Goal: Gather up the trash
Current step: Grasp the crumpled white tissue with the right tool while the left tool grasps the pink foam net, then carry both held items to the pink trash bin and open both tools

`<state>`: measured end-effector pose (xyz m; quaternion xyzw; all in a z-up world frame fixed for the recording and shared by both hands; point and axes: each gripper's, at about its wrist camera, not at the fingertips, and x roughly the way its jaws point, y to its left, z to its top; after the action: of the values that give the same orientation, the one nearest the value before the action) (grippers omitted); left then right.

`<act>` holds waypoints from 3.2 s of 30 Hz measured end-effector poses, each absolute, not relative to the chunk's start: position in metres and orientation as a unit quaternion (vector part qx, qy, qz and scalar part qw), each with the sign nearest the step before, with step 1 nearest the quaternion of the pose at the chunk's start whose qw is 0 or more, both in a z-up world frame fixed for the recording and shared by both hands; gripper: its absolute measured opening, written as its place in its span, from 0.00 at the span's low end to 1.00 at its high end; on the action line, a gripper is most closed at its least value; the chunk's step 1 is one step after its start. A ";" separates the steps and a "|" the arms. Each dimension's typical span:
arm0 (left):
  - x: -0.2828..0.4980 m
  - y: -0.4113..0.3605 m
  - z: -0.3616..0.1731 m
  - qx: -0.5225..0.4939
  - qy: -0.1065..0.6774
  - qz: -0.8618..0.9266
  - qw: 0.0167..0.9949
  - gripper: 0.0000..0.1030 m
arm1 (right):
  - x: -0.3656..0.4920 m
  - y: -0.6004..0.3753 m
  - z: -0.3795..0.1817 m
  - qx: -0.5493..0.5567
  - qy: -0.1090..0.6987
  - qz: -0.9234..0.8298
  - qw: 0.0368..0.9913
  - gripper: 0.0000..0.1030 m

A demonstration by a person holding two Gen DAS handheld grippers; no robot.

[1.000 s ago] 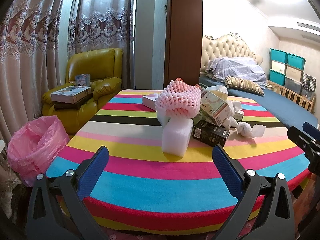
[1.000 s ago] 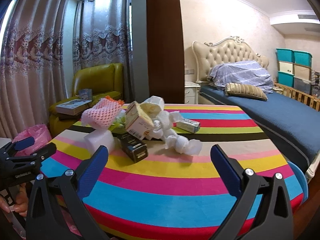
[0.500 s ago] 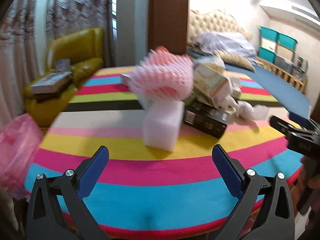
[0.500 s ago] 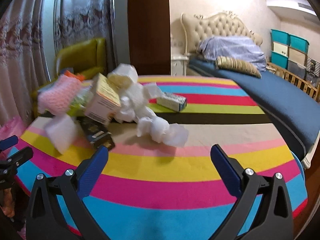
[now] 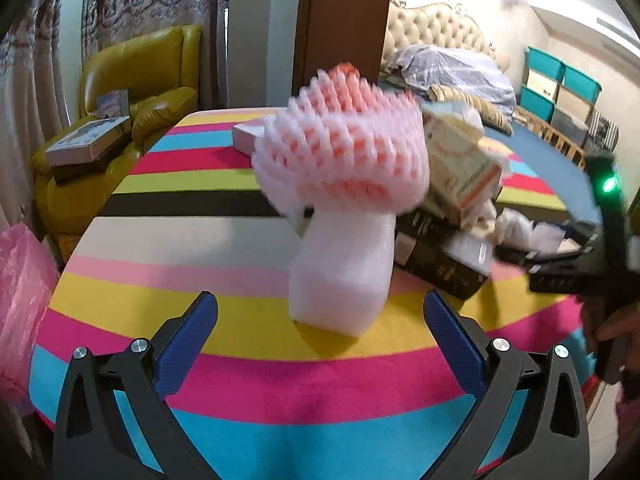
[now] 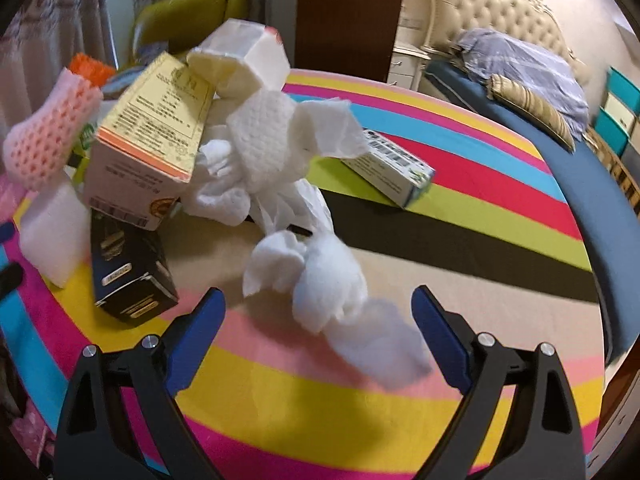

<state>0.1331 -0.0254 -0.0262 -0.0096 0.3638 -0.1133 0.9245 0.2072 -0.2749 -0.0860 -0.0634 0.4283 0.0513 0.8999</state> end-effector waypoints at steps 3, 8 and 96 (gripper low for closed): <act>0.136 -0.028 -0.010 -0.008 0.347 -0.124 0.929 0.93 | 0.209 -0.276 -0.089 -0.045 0.431 0.074 0.898 0.65; 0.157 -0.035 0.007 0.009 0.322 -0.125 0.938 0.93 | 0.198 -0.281 -0.083 -0.022 0.411 0.070 0.909 0.27; 0.016 0.350 -0.012 -0.111 0.268 0.208 0.934 0.88 | 0.158 0.134 0.005 -0.068 0.270 0.428 0.860 0.79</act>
<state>0.0157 0.3503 -0.0122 -0.1110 0.2680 0.2080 0.9341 0.1579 0.1343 0.0047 -0.0679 0.2697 0.4283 0.8598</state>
